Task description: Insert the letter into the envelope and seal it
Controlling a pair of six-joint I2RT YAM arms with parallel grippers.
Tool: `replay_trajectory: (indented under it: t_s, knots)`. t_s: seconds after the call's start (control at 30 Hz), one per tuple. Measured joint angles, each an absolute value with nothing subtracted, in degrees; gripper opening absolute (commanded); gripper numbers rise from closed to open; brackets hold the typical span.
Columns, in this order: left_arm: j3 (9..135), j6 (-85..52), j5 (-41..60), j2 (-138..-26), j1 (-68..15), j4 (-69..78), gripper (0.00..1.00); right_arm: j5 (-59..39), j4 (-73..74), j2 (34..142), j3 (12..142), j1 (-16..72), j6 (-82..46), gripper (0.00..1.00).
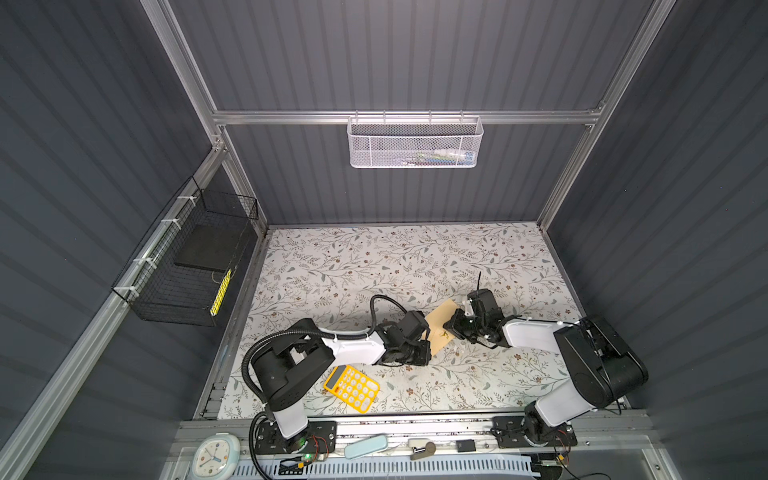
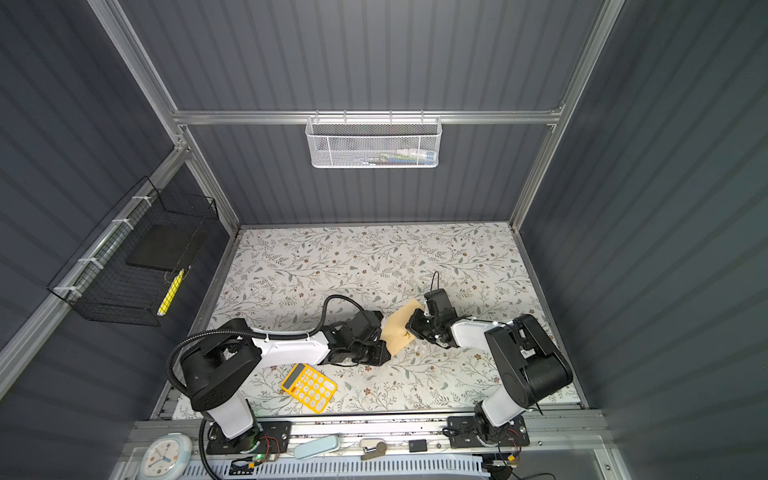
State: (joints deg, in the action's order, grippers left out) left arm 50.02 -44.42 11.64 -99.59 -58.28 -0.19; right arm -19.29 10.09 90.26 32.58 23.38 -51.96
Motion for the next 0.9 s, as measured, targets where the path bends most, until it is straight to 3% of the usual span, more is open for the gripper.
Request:
replay_trajectory:
  t_s: [0.23,0.43,0.9]
  knots:
    - [61.19,-44.6,9.54,-100.66,-58.37,-5.5,0.17,-19.35,10.74,90.0,31.99,23.29,-51.99,0.0]
    - [70.81,-43.48,6.79,-107.92,-58.37,-10.0,0.12,-19.2,11.05,89.62,31.59,22.87,-52.21,0.0]
    - [74.85,-40.49,0.97,-114.06,-57.25,-17.45,0.09,-19.14,10.96,89.23,31.29,22.98,-52.25,0.0]
